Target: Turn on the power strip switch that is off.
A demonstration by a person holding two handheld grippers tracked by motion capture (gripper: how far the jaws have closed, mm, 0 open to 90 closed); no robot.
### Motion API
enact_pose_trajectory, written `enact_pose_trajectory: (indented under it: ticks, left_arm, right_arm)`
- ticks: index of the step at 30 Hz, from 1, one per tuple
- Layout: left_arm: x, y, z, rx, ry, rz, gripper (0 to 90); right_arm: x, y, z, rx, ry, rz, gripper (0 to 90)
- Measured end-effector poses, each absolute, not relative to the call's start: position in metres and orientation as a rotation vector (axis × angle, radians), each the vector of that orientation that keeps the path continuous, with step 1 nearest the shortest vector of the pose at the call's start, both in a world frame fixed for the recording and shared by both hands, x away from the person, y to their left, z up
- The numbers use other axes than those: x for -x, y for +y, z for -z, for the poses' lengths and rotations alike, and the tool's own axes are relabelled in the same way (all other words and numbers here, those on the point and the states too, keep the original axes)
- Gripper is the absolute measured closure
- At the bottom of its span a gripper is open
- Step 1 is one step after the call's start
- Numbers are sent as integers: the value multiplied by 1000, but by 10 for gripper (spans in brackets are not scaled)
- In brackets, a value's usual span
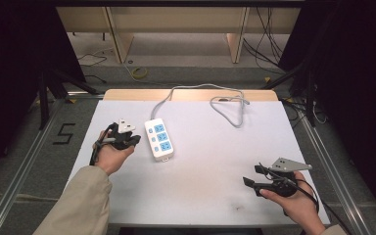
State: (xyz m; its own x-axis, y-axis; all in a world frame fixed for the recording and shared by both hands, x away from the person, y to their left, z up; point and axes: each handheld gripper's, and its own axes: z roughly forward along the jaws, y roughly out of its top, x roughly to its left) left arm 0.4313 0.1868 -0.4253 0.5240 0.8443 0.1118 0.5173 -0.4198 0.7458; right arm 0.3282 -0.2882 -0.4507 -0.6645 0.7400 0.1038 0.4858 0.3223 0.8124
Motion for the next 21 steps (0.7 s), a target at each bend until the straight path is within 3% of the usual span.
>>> enact_pose_trajectory:
  ticks: [21]
  left_arm:
    - [-446, 186, 425, -2112, 1116, -674, 899]
  right_arm:
    - [-328, -288, 451, -1107, 2305, -1258, 330]
